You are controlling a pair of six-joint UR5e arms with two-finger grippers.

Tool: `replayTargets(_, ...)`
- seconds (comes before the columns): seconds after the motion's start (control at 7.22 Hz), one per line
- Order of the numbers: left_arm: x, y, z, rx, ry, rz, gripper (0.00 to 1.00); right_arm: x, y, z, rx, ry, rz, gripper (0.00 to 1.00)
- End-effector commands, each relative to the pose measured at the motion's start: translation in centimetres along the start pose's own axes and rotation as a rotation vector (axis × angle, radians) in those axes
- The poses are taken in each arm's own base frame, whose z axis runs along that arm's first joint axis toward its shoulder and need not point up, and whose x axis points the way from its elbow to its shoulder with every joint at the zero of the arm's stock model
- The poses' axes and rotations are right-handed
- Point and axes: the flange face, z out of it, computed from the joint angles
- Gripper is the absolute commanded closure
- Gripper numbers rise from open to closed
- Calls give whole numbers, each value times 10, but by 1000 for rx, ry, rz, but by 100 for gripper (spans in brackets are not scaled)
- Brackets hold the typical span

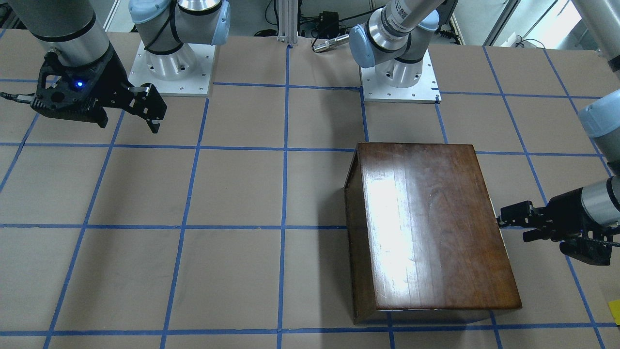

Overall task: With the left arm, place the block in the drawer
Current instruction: 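Lower the left gripper and hook the white drawer handle, then pull the drawer open with the left gripper, away from the cabinet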

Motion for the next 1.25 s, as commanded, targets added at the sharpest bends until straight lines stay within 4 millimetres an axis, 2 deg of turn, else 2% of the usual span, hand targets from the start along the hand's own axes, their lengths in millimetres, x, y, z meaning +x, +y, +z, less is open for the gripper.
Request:
replayTargets(0.0,-4,-1,7,-10,7,-5,0,0,0,1,-1,0,0,0)
replayTargets(0.14,-6,-3,11,-15,11,-6,0,0,0,0,0,0,0,0)
replayTargets(0.69,-16,-7,2,-5,-69,37,0,0,0,0,0,0,0,0)
replayTargets(1.11,-34,1,-5,11,-66,47,0,0,0,0,0,0,0,0)
